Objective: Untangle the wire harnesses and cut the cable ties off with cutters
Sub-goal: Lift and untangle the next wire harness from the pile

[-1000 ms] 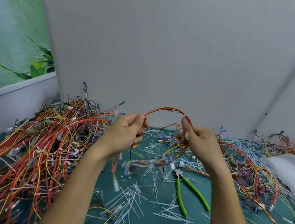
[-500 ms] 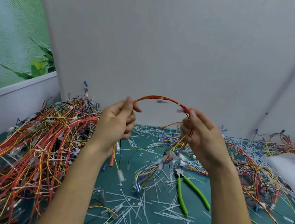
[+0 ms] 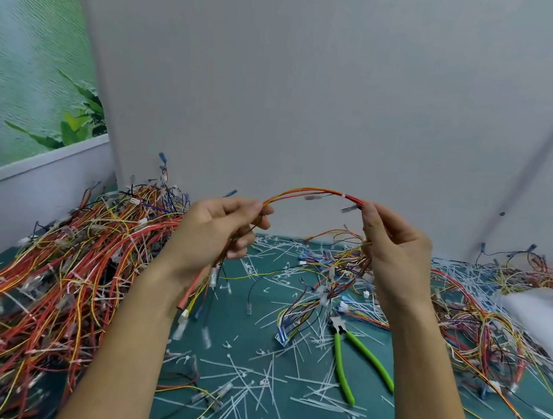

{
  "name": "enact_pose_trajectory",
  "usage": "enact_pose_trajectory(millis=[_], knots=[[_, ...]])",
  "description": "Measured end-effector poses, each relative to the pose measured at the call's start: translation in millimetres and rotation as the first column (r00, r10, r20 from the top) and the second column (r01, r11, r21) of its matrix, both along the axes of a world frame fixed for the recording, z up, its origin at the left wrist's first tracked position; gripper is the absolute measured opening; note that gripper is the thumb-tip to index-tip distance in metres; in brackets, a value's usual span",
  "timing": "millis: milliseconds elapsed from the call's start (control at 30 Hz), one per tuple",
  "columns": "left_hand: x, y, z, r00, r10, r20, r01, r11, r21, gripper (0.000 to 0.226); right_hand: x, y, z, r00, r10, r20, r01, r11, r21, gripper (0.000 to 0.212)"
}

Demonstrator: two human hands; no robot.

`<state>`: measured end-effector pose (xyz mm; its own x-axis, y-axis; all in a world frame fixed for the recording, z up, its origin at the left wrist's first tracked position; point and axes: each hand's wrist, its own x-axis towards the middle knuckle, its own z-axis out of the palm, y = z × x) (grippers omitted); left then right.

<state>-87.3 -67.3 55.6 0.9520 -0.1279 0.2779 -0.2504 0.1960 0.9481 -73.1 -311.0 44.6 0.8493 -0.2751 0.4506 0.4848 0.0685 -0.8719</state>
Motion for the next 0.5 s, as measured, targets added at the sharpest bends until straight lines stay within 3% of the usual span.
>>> enact_pose_trajectory(millis=[300,500], knots=[[-2,16,-4,0.997,-0.005,0.075,-0.009,0.982,0.187,0.023,0,-4,2,0.999,-0.023,0.044,0.025,0.999,-0.044,0.01],[-5,18,0,0.998,0.047,0.041,-0.056,0.962,0.268,0.032,1,-5,0,0.998,0.038,0.05,-0.033,0.994,-0.101,0.013]])
